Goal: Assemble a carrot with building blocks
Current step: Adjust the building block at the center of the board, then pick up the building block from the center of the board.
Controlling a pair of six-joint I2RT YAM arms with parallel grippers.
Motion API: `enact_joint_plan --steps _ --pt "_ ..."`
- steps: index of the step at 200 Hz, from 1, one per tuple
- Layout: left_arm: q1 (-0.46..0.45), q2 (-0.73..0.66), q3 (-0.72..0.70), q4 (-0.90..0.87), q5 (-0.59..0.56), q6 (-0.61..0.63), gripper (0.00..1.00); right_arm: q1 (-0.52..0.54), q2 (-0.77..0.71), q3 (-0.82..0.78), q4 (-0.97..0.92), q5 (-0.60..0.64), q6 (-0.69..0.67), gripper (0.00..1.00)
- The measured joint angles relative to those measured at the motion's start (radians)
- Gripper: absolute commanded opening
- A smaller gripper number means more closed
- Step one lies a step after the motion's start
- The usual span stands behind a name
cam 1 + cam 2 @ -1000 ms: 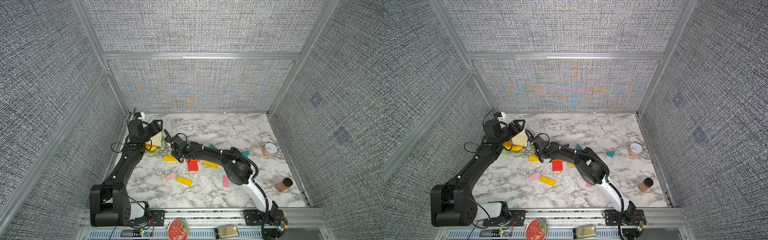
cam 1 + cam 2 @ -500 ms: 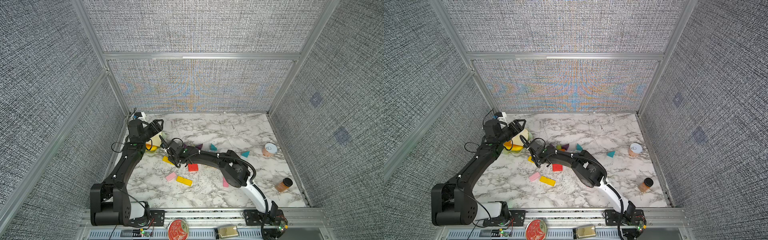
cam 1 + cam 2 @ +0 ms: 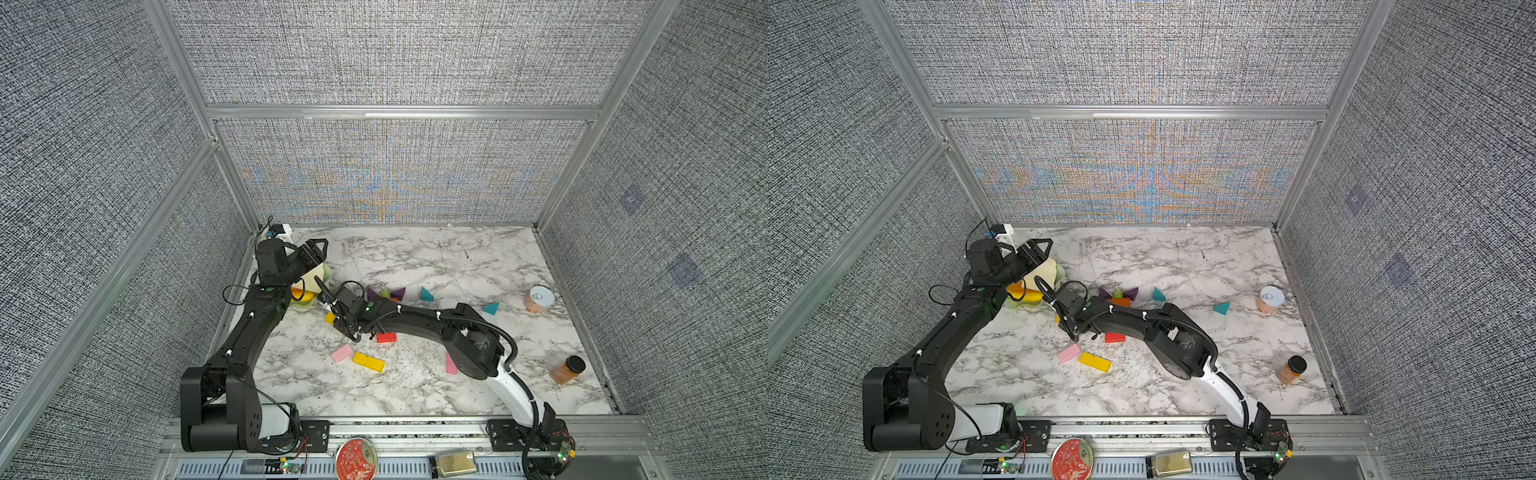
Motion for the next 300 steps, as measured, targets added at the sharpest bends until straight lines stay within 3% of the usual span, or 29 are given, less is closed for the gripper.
enact_joint_plan --steps 63,120,193,253,300 --pt "0.000 -0.008 -0.003 0.020 0.003 0.000 0.77 0.013 -0.055 -0.019 -0.014 -0.033 0.012 0.42" --pt "0.000 -0.008 -0.004 0.021 0.004 0.000 0.77 -0.030 -0.078 -0.016 0.000 -0.066 0.006 0.56" --pt "0.003 -0.007 -0.004 0.023 -0.001 0.000 0.77 -0.081 0.059 0.127 -0.018 -0.089 -0.001 0.57" --pt "0.003 0.003 -0.004 0.028 0.006 0.000 0.77 -0.117 0.135 0.189 -0.037 -0.123 0.004 0.54" --pt "0.003 0.004 -0.004 0.028 0.020 0.000 0.77 -0.120 0.148 0.200 -0.036 -0.150 0.009 0.41"
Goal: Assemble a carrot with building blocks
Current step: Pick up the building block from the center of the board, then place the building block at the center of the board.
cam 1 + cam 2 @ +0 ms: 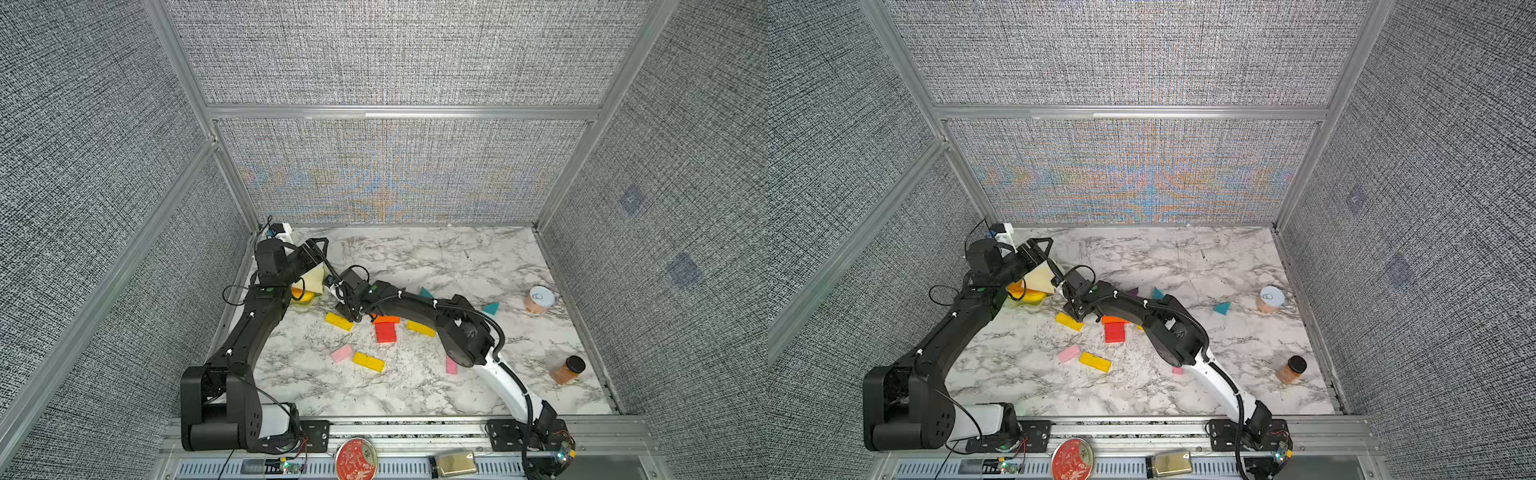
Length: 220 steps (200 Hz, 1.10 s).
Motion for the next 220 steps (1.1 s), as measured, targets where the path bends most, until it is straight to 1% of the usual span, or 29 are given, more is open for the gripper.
enact_joint_plan --steps 6,18,26,49,84,109,123,140,163,194,206,220 --pt "0.000 0.000 0.000 0.000 0.000 0.000 0.77 0.000 0.002 0.000 0.003 -0.008 0.005 0.40" --pt "0.000 0.000 0.000 0.000 0.000 0.000 0.77 0.000 0.003 0.000 0.006 -0.010 0.005 0.34" --pt "0.000 0.000 0.000 0.000 0.000 0.000 0.77 0.000 0.002 -0.001 0.007 -0.014 0.006 0.32" --pt "0.002 0.000 0.000 0.000 0.001 0.000 0.77 0.001 -0.024 -0.028 0.005 -0.017 0.006 0.31" --pt "0.002 0.000 0.000 0.000 0.003 0.000 0.77 0.002 -0.102 -0.072 0.022 -0.017 0.007 0.30" --pt "0.002 -0.001 0.000 0.000 0.003 0.000 0.77 0.002 -0.167 -0.103 0.032 -0.017 0.014 0.30" --pt "0.002 -0.002 0.000 0.000 0.004 0.000 0.77 -0.002 -0.222 -0.145 0.042 -0.015 0.022 0.29" --pt "0.002 -0.005 0.000 0.000 0.004 0.000 0.77 -0.015 -0.319 -0.242 0.060 -0.003 0.024 0.30" --pt "0.002 -0.005 0.000 0.000 0.005 -0.001 0.77 -0.072 -0.482 -0.438 0.092 0.040 0.033 0.29" --pt "0.002 -0.005 0.000 0.000 0.011 -0.004 0.77 -0.217 -0.699 -0.742 0.122 0.101 0.077 0.29" --pt "0.002 -0.005 0.000 0.000 0.012 -0.006 0.77 -0.274 -0.758 -0.848 0.132 0.130 0.105 0.29" --pt "0.002 -0.004 -0.002 0.001 0.020 -0.017 0.77 -0.320 -0.802 -0.942 0.133 0.132 0.126 0.29"
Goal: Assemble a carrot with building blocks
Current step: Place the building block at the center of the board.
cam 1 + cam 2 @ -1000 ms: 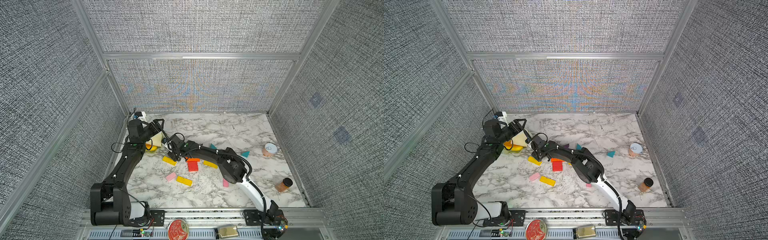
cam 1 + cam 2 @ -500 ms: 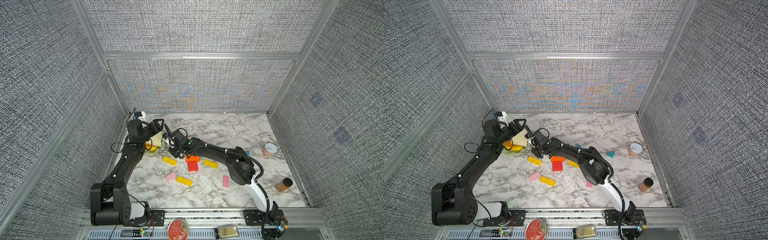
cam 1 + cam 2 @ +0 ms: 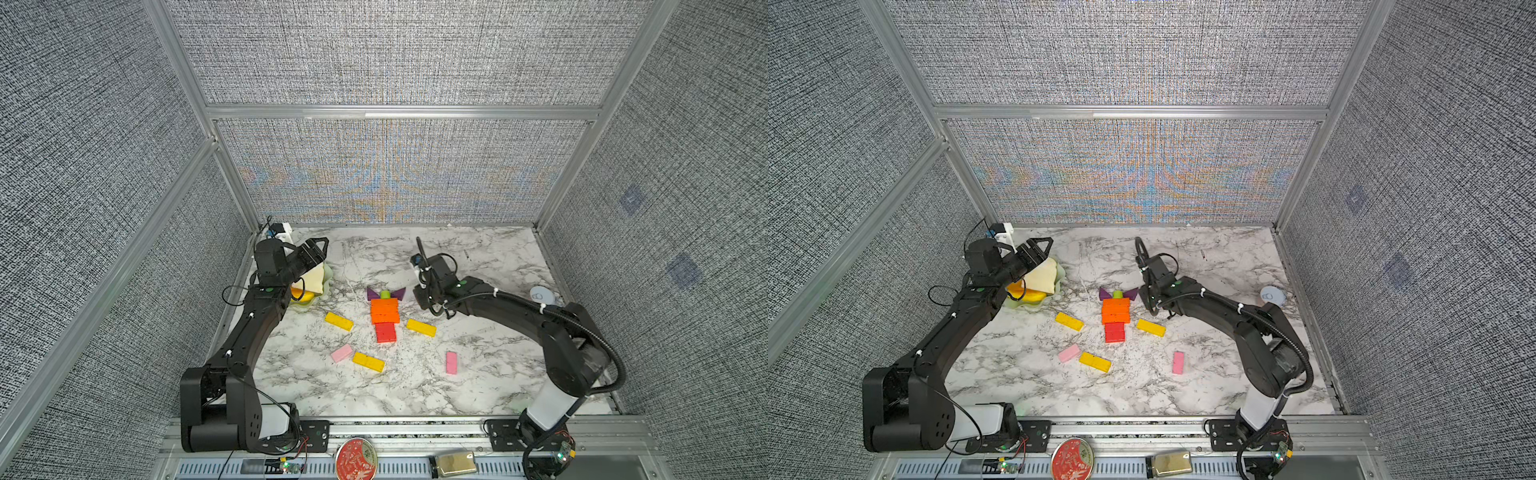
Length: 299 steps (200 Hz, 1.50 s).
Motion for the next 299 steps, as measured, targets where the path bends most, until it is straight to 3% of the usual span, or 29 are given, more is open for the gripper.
enact_joint_plan --steps 67,108,152,234,299 --pt "-0.008 0.032 -0.006 0.015 0.029 -0.010 0.77 -0.101 -0.079 -0.164 0.050 0.003 0.065 0.29" --pt "-0.081 0.062 -0.014 0.077 0.088 -0.034 0.77 -0.176 -0.104 -0.219 0.061 0.000 0.077 0.29" --pt "-0.175 0.114 -0.013 0.090 0.143 -0.050 0.77 -0.193 -0.037 -0.198 0.060 -0.011 0.087 0.30" --pt "-0.182 0.106 -0.011 0.090 0.148 -0.050 0.77 -0.195 0.124 -0.039 0.045 -0.082 0.090 0.30" --pt "-0.182 0.100 -0.011 0.090 0.148 -0.050 0.77 -0.195 0.180 -0.010 0.027 -0.111 0.079 0.51"
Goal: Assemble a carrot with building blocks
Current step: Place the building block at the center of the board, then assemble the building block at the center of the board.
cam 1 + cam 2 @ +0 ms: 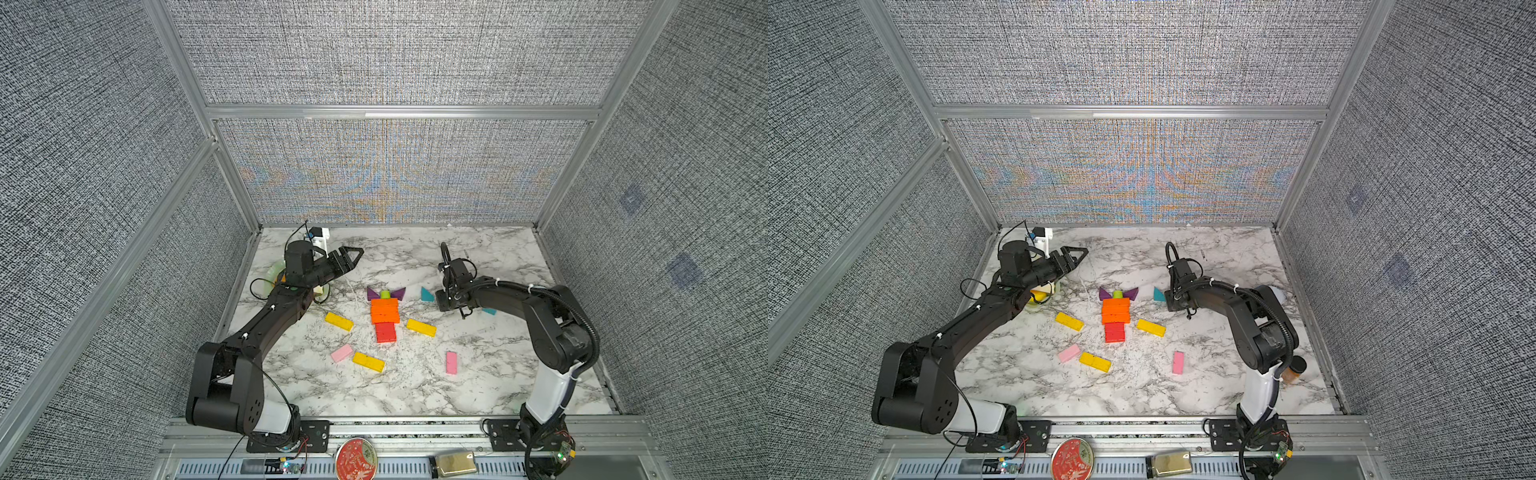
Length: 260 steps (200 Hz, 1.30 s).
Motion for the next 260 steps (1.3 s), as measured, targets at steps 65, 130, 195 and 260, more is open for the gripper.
enact_joint_plan --steps 65,130,195,260 --pt "0.000 -0.001 0.000 0.000 0.000 0.000 0.77 0.000 -0.051 -0.030 -0.038 0.022 0.034 0.57" --pt "0.000 -0.002 0.000 0.000 0.000 0.000 0.77 -0.036 -0.042 -0.023 -0.090 0.066 0.063 0.50" --pt "0.000 -0.002 0.000 -0.001 -0.001 0.004 0.77 -0.052 -0.059 -0.008 -0.100 0.021 0.064 0.39" --pt "0.000 -0.002 0.000 -0.001 -0.001 0.005 0.77 -0.060 -0.098 -0.030 -0.079 -0.074 0.083 0.31"
